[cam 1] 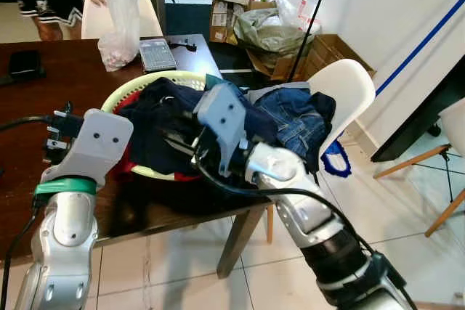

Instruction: Hang hanger

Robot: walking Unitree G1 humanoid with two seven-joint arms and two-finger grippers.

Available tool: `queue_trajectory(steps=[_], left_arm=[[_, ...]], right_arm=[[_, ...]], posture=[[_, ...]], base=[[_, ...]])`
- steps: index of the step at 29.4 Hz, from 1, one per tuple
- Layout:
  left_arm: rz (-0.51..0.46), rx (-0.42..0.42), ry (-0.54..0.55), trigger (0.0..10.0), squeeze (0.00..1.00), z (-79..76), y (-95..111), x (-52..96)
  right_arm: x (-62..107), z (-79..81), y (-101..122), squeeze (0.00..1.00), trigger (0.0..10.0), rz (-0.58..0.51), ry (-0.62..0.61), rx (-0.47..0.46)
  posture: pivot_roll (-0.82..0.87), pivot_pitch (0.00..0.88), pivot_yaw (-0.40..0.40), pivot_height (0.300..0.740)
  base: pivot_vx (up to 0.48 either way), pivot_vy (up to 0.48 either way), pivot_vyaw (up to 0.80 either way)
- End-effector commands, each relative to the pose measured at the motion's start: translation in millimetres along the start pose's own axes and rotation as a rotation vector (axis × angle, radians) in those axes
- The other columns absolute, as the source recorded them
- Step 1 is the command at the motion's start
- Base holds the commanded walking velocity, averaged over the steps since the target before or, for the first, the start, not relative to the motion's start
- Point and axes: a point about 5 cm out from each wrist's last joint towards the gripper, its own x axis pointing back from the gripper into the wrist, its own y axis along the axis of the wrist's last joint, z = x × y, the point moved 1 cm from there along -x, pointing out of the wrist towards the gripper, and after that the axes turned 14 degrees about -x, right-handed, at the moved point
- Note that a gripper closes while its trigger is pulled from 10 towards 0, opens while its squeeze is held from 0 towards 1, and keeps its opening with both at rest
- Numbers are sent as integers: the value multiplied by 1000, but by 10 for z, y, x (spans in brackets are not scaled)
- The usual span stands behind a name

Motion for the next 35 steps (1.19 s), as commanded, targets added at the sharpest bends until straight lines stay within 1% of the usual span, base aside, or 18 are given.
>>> queue_trajectory(steps=[1, 3, 4, 6, 7, 8, 9, 11, 12, 15, 16, 19, 22, 24, 25, 28, 29, 35], left_arm=[[-30, 20, 12, 10000, 0, -6, 100, 25], [-56, 32, 8, 10000, 0, -16, 155, 28], [-91, 42, 7, 10000, 0, -11, 217, 31], [-91, 42, 7, 10000, 0, -11, 217, 31], [-117, 43, 7, 10000, 0, -10, 259, 32], [-117, 43, 7, 10000, 0, -10, 259, 32], [-130, 45, 2, 10000, 0, -14, 282, 31], [-135, 47, -1, 10000, 0, -19, 292, 27], [-130, 54, -4, 10000, 0, -27, 293, 22], [-125, 60, -6, 10000, 0, -32, 292, 18], [-123, 61, -7, 10000, 0, -38, 292, 14], [-121, 65, -14, 10000, 0, -64, 304, 11], [-122, 68, -17, 10000, 0, -75, 310, 12], [-125, 69, -24, 10000, 0, -91, 318, 15], [-128, 74, -38, 10000, 0, -123, 330, 17], [-129, 75, -41, 10000, 0, -130, 332, 17], [-128, 75, -42, 10000, 0, -135, 332, 15], [-122, 75, -41, 10000, 0, -137, 321, 15]], right_arm=[[-31, -130, -11, 0, 10000, 3, -116, 25], [-34, -193, 2, 0, 10000, -12, -167, 9], [-30, -286, 26, 278, 10000, -30, -238, -17], [-30, -286, 26, 278, 10000, -30, -238, -17], [-16, -380, 45, 667, 10000, -42, -310, -31], [-16, -380, 45, 667, 10000, -42, -310, -31], [6, -462, 62, 1000, 10000, -48, -372, -27], [29, -531, 60, 1000, 10000, -41, -418, -17], [77, -636, 44, 886, 10000, -20, -480, 27], [111, -704, 33, 886, 10000, -4, -518, 58], [166, -794, 33, 0, 10000, 3, -568, 96], [276, -960, 35, 0, 10000, 6, -636, 129], [295, -991, 38, 0, 10000, 0, -638, 130], [293, -975, 53, 0, 10000, -14, -609, 137], [232, -810, 127, 0, 8118, -86, -473, 130], [215, -747, 160, 0, 8118, -118, -429, 130], [192, -667, 203, 0, 118, -163, -386, 114], [161, -491, 304, 0, 0, -265, -285, 65]], posture=[[139, 68, -20, 740], [139, 68, -20, 740], [134, 69, -16, 740], [134, 69, -16, 740], [135, 69, -16, 740], [135, 69, -16, 740], [136, 69, -16, 740], [137, 68, -17, 740], [137, 68, -18, 740], [137, 68, -18, 740], [136, 68, -18, 740], [130, 67, -15, 740], [128, 67, -15, 740], [125, 67, -13, 740], [124, 67, -14, 740], [124, 67, -14, 740], [127, 68, -17, 740], [133, 67, -23, 740]], base=[[0, 0, 0], [0, 0, 0], [0, 0, 0], [0, 0, 0], [0, 0, 0], [0, 0, 0], [0, 0, 0], [0, 0, 0], [0, 0, 0], [0, 0, 0], [0, 0, 0], [0, 0, 0], [0, 0, 0], [0, 0, 0], [0, 0, 0], [0, 0, 0], [0, 0, 0], [0, 0, 0]])
